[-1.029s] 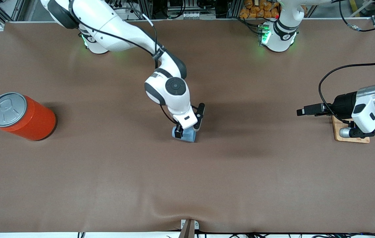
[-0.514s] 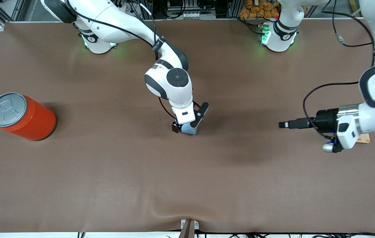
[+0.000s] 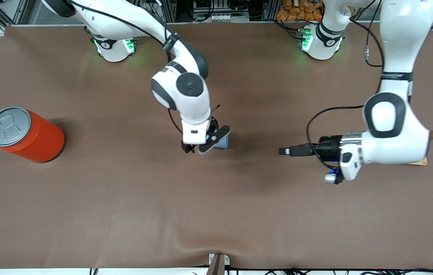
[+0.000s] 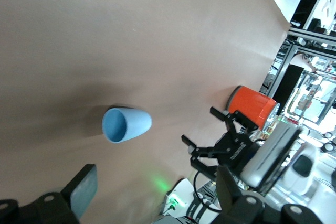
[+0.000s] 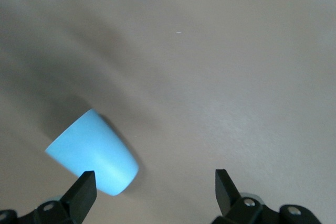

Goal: Flip cup
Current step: 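Grasp the blue cup with the left gripper while the right gripper releases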

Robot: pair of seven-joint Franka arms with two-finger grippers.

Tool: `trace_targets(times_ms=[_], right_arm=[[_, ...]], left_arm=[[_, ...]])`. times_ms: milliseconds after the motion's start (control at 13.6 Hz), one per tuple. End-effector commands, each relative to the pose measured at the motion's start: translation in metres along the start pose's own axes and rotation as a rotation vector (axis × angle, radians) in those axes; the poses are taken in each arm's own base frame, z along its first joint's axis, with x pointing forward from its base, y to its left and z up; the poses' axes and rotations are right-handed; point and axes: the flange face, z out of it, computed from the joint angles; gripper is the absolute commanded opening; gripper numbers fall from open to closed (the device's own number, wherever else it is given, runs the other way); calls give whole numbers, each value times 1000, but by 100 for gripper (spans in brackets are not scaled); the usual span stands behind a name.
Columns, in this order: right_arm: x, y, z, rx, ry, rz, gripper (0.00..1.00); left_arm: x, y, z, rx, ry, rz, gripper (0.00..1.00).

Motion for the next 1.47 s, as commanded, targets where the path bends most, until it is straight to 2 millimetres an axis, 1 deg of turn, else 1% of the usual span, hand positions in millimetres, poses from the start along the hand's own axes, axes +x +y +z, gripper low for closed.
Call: trace_targets(times_ms=[0,73,147,220,294,367,441,514,588,661,808,882,955,1029,1102,1176,1249,1322,1396], right_arm=[[-6,50,-21,25,13,109,100],[-7,67,-23,24,23,133,100],[-8,83,-23,22,28,155,100],[-9,96,-23,18,31,172,100],[-11,112,-23,13,31,193,100],[-12,128,-27,9,40,216,100],[-12,149,-34,6,54,245,100],[-14,166,-38,4,62,270,100],[-17,179,-42,2,68,289,100],[-23,196,-54,-2,76,314,100],[-39,224,-89,-13,84,356,100],[-51,243,-101,-17,51,387,100],[-64,255,-118,-3,28,422,100],[-73,258,-133,22,14,448,100],[-86,260,-151,19,-25,461,100],[-102,270,-166,8,-66,484,100],[-117,283,-178,-4,-92,513,100],[-133,299,-196,-8,-95,520,100],[-153,316,-211,13,-104,523,100]], left_arm=[[0,5,46,-33,-11,-15,100],[-2,-2,63,-47,1,-45,100],[-3,-8,76,-75,19,-65,100],[-5,-7,86,-125,12,-59,100],[-4,-11,100,-172,1,-67,100],[-3,-12,106,-205,-2,-67,100],[-8,-8,120,-214,-16,-58,100],[-9,-8,130,-222,-21,-67,100],[-10,-10,142,-233,-26,-78,100],[-14,-12,164,-258,-36,-66,100],[-17,-27,192,-301,-35,-31,100],[-14,-40,196,-293,-32,-15,100],[-13,-44,196,-292,-27,3,99],[-9,-53,199,-287,-24,14,95],[-6,-59,200,-283,-16,49,94],[-1,-73,205,-274,-10,82,94],[5,-86,204,-272,3,124,93],[7,-93,207,-268,7,144,90],[7,-94,208,-266,4,144,88]])
